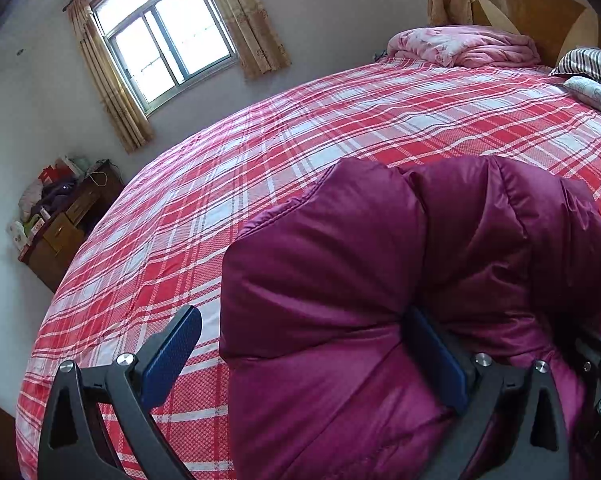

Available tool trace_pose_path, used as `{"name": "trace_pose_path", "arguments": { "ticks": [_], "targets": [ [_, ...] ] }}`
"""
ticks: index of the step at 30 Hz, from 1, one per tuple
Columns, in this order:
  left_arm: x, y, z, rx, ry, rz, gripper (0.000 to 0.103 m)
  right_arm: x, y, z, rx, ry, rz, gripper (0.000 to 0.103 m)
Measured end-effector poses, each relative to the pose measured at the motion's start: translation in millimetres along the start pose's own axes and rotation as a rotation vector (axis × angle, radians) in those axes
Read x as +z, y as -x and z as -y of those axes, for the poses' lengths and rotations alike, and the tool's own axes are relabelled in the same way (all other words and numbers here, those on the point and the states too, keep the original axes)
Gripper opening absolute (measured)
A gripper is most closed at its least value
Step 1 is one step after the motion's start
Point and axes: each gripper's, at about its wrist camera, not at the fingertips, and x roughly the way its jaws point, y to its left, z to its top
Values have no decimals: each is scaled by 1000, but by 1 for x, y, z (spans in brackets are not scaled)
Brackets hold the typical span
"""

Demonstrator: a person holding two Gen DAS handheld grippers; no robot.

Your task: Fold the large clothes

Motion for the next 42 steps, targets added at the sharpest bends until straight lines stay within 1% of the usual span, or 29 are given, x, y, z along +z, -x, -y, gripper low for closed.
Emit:
{"name": "trace_pose_path", "arguments": {
  "ticks": [2,4,6,7,8,10,12,13,15,18,22,23,24,25,26,27,28,29,30,31,32,35,39,42],
  "targets": [
    [-1,8,-11,-43,10,1,102,3,5,-1,-1,19,-1,51],
    [-6,27,-32,-89,59,33,102,2,20,4,8,15,29,59],
    [-16,49,-56,-134,113,84,102,0,41,16,26,-23,84,76],
    [-21,56,-66,-156,134,97,102,-1,49,23,25,-36,105,78],
    [-27,61,-77,-187,154,100,102,-1,56,30,19,-44,117,80],
    [-39,61,-93,-240,196,80,102,-1,60,43,22,-61,102,80],
    [-49,52,-101,-311,238,26,102,-1,54,56,54,-96,52,82],
    [-53,46,-101,-339,256,2,102,-1,50,60,85,-111,28,82],
    [-59,38,-98,-364,287,-22,102,-3,45,62,137,-125,1,82],
    [-62,36,-90,-391,310,-21,102,-7,38,58,216,-131,-33,82],
    [-59,34,-80,-410,295,-13,102,-11,24,59,263,-149,-70,82],
    [-59,34,-77,-416,289,-9,102,-12,21,60,285,-164,-74,80],
    [-58,34,-74,-431,285,-4,102,-13,19,61,306,-173,-84,71],
    [-56,35,-73,-450,281,0,99,-14,16,59,332,-179,-102,65],
    [-56,37,-71,-480,274,7,79,-16,16,56,354,-172,-111,52],
    [-55,40,-67,-515,261,7,69,-17,18,52,361,-160,-120,41],
    [-53,45,-63,-507,242,13,61,-17,20,48,365,-148,-125,36],
    [-52,51,-59,-482,211,22,51,-18,24,43,360,-135,-119,29],
    [-51,56,-56,-460,183,21,46,-20,29,38,351,-121,-110,25],
    [-49,61,-56,-439,173,15,38,-20,35,33,342,-108,-99,24],
    [-48,66,-58,-434,173,5,34,-21,40,28,340,-97,-91,22],
    [-48,82,-78,-430,208,-1,25,-24,51,11,345,-71,-77,21],
    [-57,108,-109,-372,218,29,23,-30,64,-13,388,-43,-68,20],
    [-68,128,-133,-298,214,53,22,-34,69,-42,432,-14,-70,20]
  ]
}}
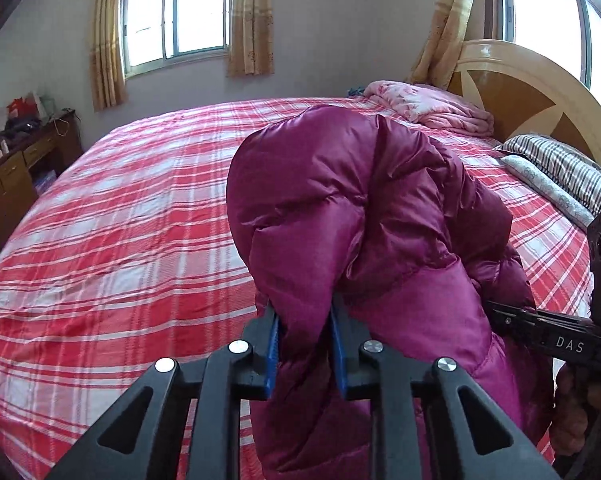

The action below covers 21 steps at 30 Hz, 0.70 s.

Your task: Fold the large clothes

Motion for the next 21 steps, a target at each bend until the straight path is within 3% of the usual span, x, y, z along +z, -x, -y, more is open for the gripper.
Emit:
{"name": "trace_pose_path", "arguments": {
  "ticks": [3,21],
  "targets": [
    [-7,20,-22,69,-4,8,22,-1,-14,-26,44,23,-22,20],
    [-64,88,-157,287,147,-8,22,-23,-113,-160,224,188,-192,20]
  ]
}}
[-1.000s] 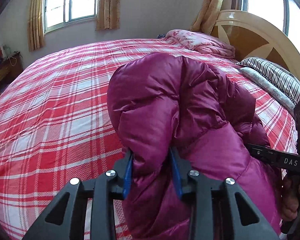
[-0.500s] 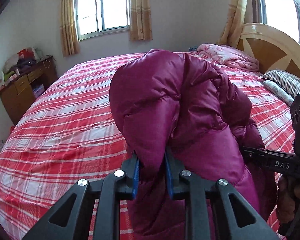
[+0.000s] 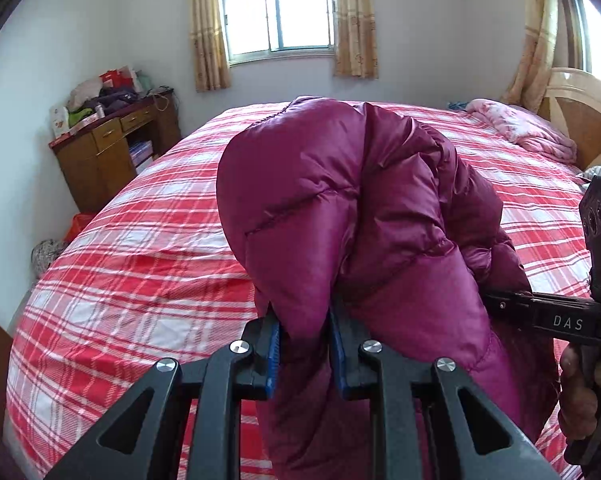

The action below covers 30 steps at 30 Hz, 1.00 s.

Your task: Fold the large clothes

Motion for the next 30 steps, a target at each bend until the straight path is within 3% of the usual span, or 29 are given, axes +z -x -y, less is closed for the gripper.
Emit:
{"name": "trace_pose_path", "arguments": {
  "ticks": [7,15,21,23,25,28,30],
  "targets": [
    [-11,-4,-37,58,32,-13,22,7,-45,-26,21,53,-49,20],
    [-35,-36,-54,118,30,-53,24,-2,-67,-24,-12,27,-86,20],
    [-39,-38,-58,128,41,-40,45,-3,-71,-25,-30,18,-89,22],
    [-38,-36,-60,130,41,-32,56,-5,-70,-24,-39,17,-85,23],
    [-38,-32,-61,130,35,-24,60,-7,-67,-26,-52,21,-81,25],
    [-37,-24,-61,130,25,-17,62,-9,-59,-29,-83,15,-57,33],
    [-35,-12,-61,132,24,12,63,-11,-45,-30,-113,18,-20,47]
  ]
}}
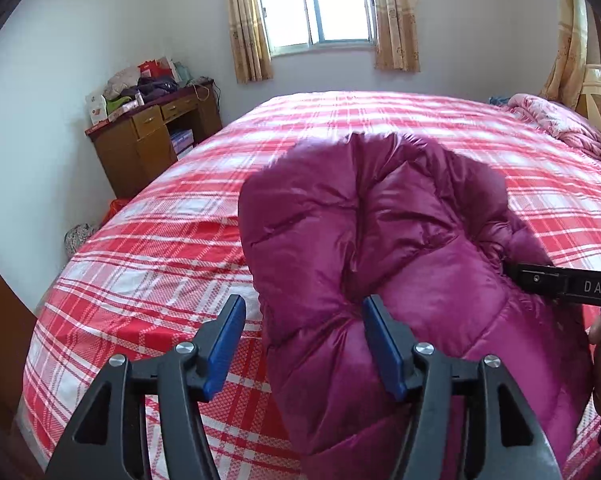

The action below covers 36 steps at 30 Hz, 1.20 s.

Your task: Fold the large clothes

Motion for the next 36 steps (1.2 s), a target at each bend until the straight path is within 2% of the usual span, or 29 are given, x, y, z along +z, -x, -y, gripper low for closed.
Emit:
{"name": "trace_pose_path", "arguments": {
  "ticks": [5,12,18,26,36],
  "targets": [
    [9,44,0,6,-9,132,82,-2,40,-15,-41,40,91,51],
    [17,85,-5,-20,2,217,85,-14,88,-56,-89,123,212,61],
    [25,107,-7,-33,32,255,85,-17,110,-76,-139,152,266,64],
    [27,124,-12,-43,45,285,86,-22,131,-83,-150,161,319,70],
    [27,125,-10,-44,46,284,86,-29,132,-86,-147,185,325,72]
  ]
}}
